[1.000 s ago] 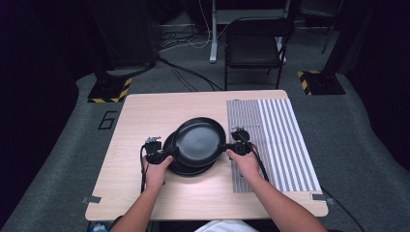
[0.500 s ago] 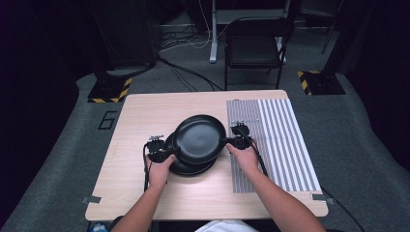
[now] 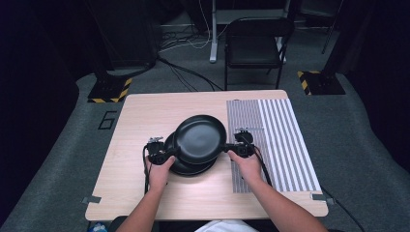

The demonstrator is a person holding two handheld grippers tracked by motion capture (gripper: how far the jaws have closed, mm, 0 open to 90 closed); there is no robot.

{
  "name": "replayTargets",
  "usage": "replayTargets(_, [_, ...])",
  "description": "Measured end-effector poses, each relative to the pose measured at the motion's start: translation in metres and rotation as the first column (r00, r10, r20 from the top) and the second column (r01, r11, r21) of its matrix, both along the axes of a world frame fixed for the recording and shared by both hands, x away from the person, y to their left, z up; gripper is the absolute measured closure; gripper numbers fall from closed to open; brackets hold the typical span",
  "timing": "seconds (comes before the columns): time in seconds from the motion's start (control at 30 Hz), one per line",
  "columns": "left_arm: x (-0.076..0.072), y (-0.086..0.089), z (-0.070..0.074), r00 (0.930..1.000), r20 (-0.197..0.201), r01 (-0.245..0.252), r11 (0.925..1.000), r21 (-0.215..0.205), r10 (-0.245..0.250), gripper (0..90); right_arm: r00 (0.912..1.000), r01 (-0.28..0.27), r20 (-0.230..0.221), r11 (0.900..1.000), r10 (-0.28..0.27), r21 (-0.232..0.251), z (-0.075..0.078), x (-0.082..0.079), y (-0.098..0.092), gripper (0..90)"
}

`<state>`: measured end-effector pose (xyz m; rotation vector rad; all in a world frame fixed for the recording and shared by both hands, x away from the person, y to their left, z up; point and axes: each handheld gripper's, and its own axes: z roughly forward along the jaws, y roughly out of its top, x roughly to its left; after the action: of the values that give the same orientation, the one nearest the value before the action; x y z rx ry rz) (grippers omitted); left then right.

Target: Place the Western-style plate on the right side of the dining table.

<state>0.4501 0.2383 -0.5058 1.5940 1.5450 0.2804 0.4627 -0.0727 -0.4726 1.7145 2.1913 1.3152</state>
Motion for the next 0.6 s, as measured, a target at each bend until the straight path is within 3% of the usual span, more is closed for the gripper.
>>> replayTargets(0.2, [-0.001, 0.001, -0.001, 1.0000, 0.007, 0.006, 1.0000, -0.001, -0.006, 64.0, 0.9992, 0.034, 0.019, 0.999, -0.035, 0.033, -0.005, -0.013, 0.005, 64.2])
replayTargets(0.33, [-0.001, 0.000, -0.001, 0.9999, 0.011, 0.001, 1.0000, -0.005, -0.001, 63.9, 0.9979, 0.061, -0.030, 0.995, -0.058, 0.083, -0.008, -0.016, 0.006, 64.7])
replayTargets(0.4, [-0.002, 0.001, -0.003, 0.9998, 0.021, -0.001, 1.0000, -0.009, 0.001, 64.0, 0.9968, 0.075, -0.033, 0.992, -0.072, 0.098, -0.011, -0.018, 0.008, 64.9])
replayTargets(0.6, [-0.002, 0.001, -0.003, 0.9998, 0.022, -0.003, 0.9999, -0.016, 0.004, 64.2, 0.9947, 0.087, -0.065, 0.989, -0.079, 0.119, -0.012, -0.016, 0.008, 66.2])
